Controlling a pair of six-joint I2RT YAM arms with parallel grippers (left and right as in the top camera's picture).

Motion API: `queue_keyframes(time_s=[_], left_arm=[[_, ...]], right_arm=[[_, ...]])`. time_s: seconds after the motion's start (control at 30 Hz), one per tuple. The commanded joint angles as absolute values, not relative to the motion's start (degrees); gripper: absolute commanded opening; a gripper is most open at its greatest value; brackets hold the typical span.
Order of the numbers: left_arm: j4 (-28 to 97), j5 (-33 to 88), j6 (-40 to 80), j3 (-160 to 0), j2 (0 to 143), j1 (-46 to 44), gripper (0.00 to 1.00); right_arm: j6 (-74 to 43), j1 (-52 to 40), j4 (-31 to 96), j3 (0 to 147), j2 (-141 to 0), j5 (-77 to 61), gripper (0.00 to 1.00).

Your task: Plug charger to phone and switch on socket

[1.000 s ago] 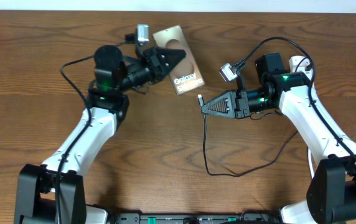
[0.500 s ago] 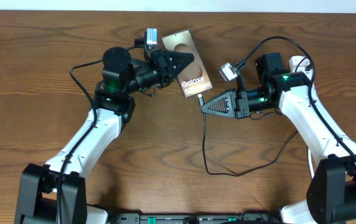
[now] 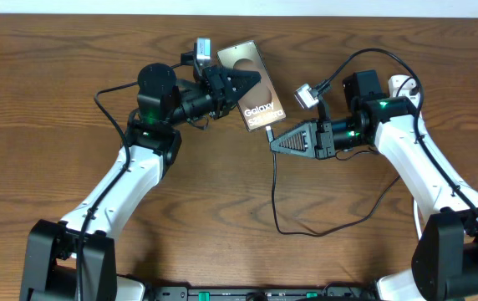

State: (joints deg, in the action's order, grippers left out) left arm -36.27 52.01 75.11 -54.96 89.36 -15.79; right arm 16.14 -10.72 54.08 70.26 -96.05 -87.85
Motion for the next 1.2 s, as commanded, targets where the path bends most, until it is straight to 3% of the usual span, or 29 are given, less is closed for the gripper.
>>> queue_keyframes(time_s=[0.0,0.57,1.17], left_arm=[[-38.6,53.1,76.7,-55.6,88.7,-15.6,0.08],[-40.7,53.7,71.8,-55.6,88.7,-14.6,0.07],[-40.4,55.0,74.4,-55.6,88.7,-15.6,0.07]], right_arm=[[17.4,-10.4,53.9,70.4,-95.9,-89.4,0.01],[17.4,-10.6,53.8,70.4,-95.9,-89.5,0.01],[17.4,-10.6,53.5,70.4,-95.9,-89.4,0.01]])
